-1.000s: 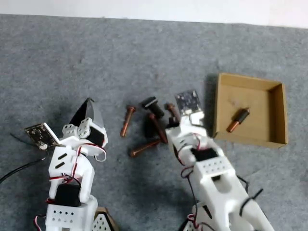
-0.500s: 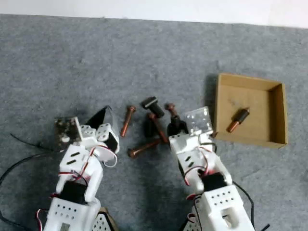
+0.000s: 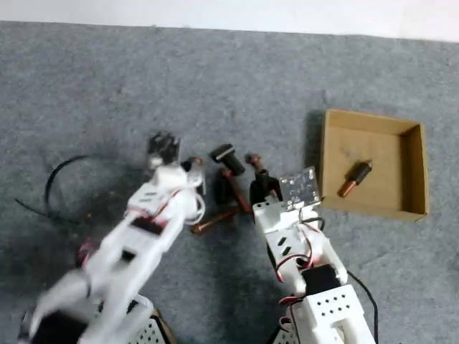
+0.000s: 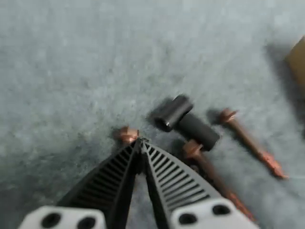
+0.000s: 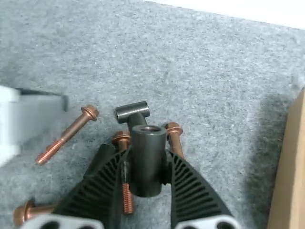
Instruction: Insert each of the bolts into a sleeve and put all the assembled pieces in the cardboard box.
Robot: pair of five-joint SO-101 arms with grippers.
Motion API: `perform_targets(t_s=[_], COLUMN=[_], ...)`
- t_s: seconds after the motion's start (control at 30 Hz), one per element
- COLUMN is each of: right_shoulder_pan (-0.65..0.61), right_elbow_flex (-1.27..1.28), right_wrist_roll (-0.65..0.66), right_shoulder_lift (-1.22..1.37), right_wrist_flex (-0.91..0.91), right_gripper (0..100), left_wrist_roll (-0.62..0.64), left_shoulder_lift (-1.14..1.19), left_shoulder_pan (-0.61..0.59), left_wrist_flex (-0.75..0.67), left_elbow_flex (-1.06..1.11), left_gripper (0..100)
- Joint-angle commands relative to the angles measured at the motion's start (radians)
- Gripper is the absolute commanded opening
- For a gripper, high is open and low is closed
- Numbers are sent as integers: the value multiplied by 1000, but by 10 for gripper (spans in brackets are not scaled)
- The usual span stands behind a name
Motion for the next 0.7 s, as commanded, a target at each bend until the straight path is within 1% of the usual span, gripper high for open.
perform_targets(t_s=[0.0,0.1,0.37,0.43,0.53,0.6,0.67], right_shoulder_pan=[12,12,12,12,12,12,12], right_elbow_flex=[-12,-12,-12,-12,-12,-12,-12], right_wrist_roll=[9,9,9,9,9,9,9], right_shoulder_lift=[-22,-22,-22,-22,-22,-22,-22], right_wrist_flex=[-25,-25,-25,-25,-25,-25,-25], right_gripper=[4,4,4,4,4,4,4], left_wrist_roll=[-34,-78,-81,-81,-81,-80,-78], left_shoulder_lift=[229,278,280,280,280,280,288], left_shoulder_pan=[-13,-28,-38,-45,-68,-76,-74], left_wrist_flex=[32,155,488,554,615,635,641], left_elbow_flex=[-222,-325,-489,-530,-575,-582,-579], left_gripper=[11,11,11,11,18,65,139])
